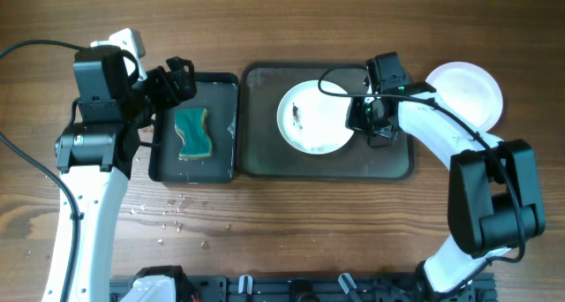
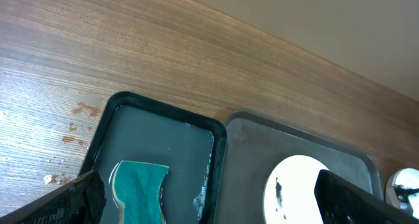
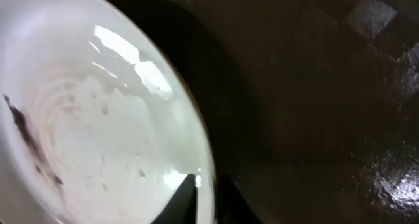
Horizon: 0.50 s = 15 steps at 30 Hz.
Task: Clean dirty plates on tray and stack at the side
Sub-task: 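Wipe the sponge in the small black tray with the left gripper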
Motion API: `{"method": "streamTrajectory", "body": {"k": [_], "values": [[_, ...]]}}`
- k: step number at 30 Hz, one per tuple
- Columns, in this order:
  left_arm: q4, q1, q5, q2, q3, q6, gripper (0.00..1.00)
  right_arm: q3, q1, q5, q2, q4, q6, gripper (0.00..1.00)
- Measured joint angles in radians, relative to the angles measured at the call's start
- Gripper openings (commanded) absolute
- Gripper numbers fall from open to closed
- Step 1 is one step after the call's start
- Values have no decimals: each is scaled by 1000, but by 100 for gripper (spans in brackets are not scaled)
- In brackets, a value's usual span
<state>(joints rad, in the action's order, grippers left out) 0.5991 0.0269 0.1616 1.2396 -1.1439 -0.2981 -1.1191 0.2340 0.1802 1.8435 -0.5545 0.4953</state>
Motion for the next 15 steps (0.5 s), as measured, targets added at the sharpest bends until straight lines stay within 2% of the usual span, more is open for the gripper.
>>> {"method": "streamTrajectory", "body": {"k": [2,5,9,10,13,15], "values": [[0,0,0,0,0,0,100,0,0,1,0,22,0,47],[-2,0,0,0,0,0,100,0,0,3,0,52,0,49],[-107,0,2,0,0,0,100,0,0,-2,0,77,2,49],[-115,0,8,0,0,0,93,0,0,-7,0,77,2,49],[-100,0,31,3,0,-5,62,0,0,-23,0,78,-13,48],[-58,-3,39,10,0,-3,55,0,0,-29,0,78,-25,48]]}}
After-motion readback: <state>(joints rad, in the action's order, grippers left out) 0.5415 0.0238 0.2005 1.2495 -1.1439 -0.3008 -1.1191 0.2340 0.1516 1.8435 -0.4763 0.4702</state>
